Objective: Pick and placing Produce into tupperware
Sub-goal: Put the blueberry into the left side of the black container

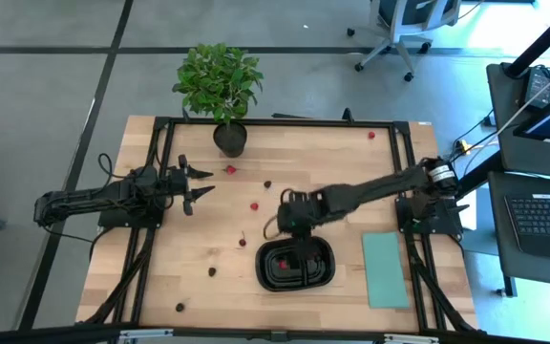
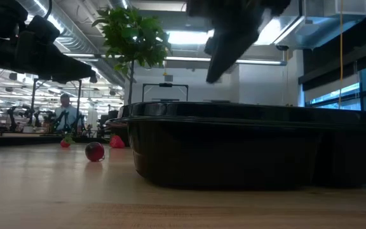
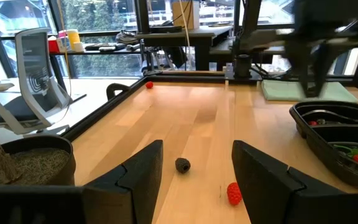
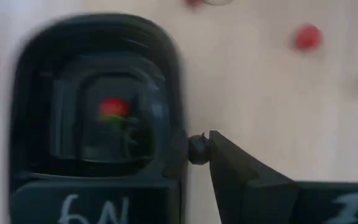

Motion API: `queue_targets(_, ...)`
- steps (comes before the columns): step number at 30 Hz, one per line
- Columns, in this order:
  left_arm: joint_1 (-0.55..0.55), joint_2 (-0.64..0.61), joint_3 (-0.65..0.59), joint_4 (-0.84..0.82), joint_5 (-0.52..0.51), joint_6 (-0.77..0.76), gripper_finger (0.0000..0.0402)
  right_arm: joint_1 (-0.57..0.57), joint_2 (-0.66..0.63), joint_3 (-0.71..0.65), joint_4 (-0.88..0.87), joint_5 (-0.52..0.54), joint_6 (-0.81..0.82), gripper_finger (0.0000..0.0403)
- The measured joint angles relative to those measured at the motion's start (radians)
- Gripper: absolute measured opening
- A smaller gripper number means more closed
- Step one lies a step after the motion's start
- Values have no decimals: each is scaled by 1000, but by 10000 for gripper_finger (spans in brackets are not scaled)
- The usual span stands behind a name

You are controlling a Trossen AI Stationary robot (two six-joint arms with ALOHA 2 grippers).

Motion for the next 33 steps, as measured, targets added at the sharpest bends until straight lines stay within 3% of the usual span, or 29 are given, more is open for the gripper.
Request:
queue_targets(11,0,0,0,0,0,-1,186,103,41,-18,59,-5,82,52)
queue_targets(20,0,0,0,0,0,-2,186,120,145,-18,128,-89,81,52)
queue_targets(33,0,0,0,0,0,-3,186,122,231,-18,133,-93,79,52)
